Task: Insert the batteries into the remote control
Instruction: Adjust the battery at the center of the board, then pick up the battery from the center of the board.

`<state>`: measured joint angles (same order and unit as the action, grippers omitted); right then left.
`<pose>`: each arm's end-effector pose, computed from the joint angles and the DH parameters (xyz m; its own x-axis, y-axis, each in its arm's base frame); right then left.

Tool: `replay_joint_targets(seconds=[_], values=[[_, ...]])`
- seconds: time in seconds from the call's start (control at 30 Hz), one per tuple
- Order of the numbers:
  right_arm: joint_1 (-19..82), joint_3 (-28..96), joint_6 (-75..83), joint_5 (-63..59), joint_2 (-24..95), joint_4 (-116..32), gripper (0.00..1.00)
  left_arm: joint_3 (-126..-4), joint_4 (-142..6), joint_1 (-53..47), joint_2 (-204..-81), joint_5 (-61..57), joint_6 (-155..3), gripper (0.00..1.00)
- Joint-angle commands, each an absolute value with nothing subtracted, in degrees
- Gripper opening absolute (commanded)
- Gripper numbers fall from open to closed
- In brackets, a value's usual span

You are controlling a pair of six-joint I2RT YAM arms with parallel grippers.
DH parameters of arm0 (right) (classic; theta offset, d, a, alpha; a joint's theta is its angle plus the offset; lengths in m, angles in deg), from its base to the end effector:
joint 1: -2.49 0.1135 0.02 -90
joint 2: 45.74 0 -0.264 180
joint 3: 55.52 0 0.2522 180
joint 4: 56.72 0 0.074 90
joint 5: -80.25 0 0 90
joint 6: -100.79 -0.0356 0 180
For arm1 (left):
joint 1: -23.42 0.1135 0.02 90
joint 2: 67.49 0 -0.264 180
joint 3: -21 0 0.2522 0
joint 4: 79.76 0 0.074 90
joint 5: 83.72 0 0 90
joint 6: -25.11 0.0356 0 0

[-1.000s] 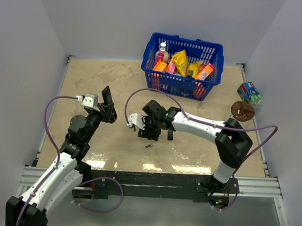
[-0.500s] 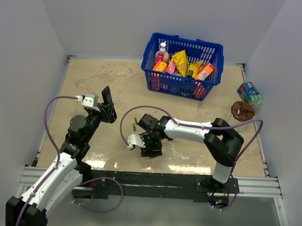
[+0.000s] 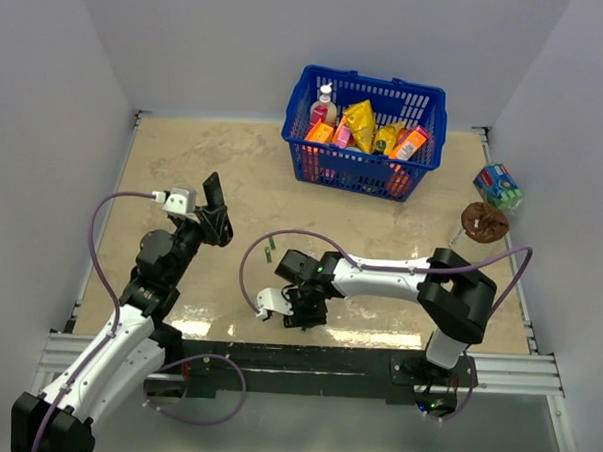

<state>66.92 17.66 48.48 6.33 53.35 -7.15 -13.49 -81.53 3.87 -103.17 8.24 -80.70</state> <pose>0.1274 0.2890 0.1592 0.2176 -0.9063 -0.3623 -0.9651 -0.2553 0.0589 0.1580 -0.0548 0.2634 -0.0732 -0.2630 -0.9620 0.2934 0.9163 -0.2728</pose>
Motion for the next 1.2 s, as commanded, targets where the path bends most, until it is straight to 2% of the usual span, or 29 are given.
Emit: replay_joint_targets(seconds=[0.0, 0.13, 0.43, 0.67, 0.87, 0.97, 1.03, 1.17], values=[[68.1, 14.4, 44.5, -1.4, 55.9, -9.5, 0.39, -13.9, -84.4, 4.2, -102.9, 8.9, -79.8, 0.00], [69.4, 13.3, 42.7, -3.0, 56.5, -11.0, 0.33, -13.9, -84.4, 4.2, -102.7, 8.9, -79.8, 0.00], [71.0, 13.3, 45.1, -0.5, 54.9, -12.6, 0.35, -13.9, -84.4, 4.2, -102.6, 8.9, -79.8, 0.00], [72.3, 16.6, 52.4, 1.2, 55.9, -8.8, 0.52, -13.9, -84.4, 4.2, -102.6, 8.9, -79.8, 0.00], [73.2, 19.1, 55.6, 0.7, 58.0, -7.3, 0.53, -13.9, -84.2, 4.2, -102.7, 9.0, -79.7, 0.00], [73.5, 19.6, 55.4, 1.9, 59.0, -6.7, 0.49, -13.9, -84.3, 4.3, -102.7, 9.1, -79.7, 0.00], [73.8, 19.8, 55.3, 2.5, 59.9, -6.0, 0.41, -13.9, -84.3, 4.2, -102.8, 9.0, -79.7, 0.00], [74.0, 19.5, 53.7, 4.2, 60.2, -6.3, 0.16, -13.9, -84.4, 4.2, -102.8, 8.9, -79.7, 0.00]])
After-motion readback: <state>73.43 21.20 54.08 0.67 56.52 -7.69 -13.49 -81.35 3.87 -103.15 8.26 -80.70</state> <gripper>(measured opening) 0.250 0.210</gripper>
